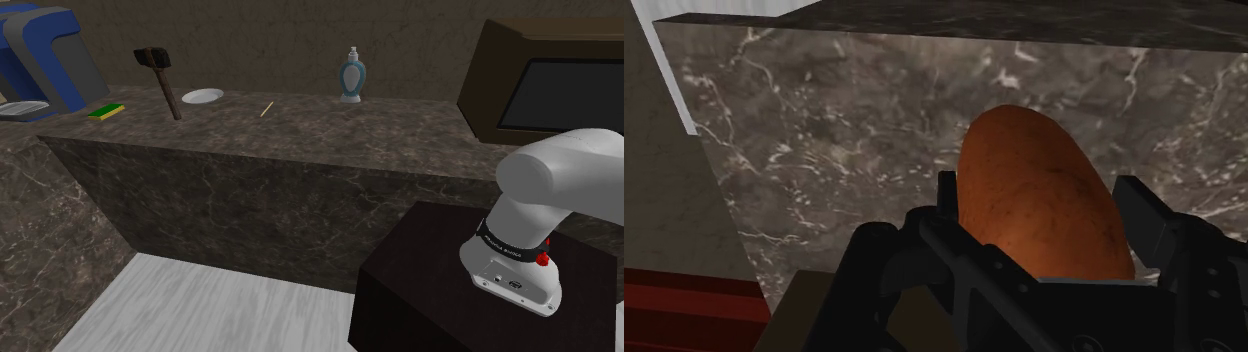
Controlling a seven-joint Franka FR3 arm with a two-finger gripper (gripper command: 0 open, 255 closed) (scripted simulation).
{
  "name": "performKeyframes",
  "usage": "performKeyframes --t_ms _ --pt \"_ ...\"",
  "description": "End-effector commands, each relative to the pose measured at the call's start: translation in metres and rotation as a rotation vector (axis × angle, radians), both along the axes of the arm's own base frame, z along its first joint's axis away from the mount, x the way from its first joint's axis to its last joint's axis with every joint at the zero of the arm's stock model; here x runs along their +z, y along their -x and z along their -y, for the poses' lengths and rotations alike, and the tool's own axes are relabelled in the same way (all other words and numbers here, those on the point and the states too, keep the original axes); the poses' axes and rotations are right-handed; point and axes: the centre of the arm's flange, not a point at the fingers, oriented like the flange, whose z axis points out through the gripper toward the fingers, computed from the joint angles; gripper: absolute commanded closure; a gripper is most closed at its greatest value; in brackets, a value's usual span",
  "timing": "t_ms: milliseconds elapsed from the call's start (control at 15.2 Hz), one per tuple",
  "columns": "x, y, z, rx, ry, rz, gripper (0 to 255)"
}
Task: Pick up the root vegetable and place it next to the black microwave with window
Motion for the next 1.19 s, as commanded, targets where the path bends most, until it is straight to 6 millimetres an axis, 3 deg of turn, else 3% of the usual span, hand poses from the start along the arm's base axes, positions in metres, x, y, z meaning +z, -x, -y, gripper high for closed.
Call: performKeyframes --t_ms 0,330,594,1122 --pt "-0.003 0.000 -0.001 -0.001 -0.008 0.002 0" --pt "-0.004 0.000 0.000 -0.001 -0.009 0.002 0" --pt "0.045 0.001 -0.007 -0.001 -0.009 0.002 0" --pt "0.045 0.001 -0.007 -0.001 -0.009 0.002 0"
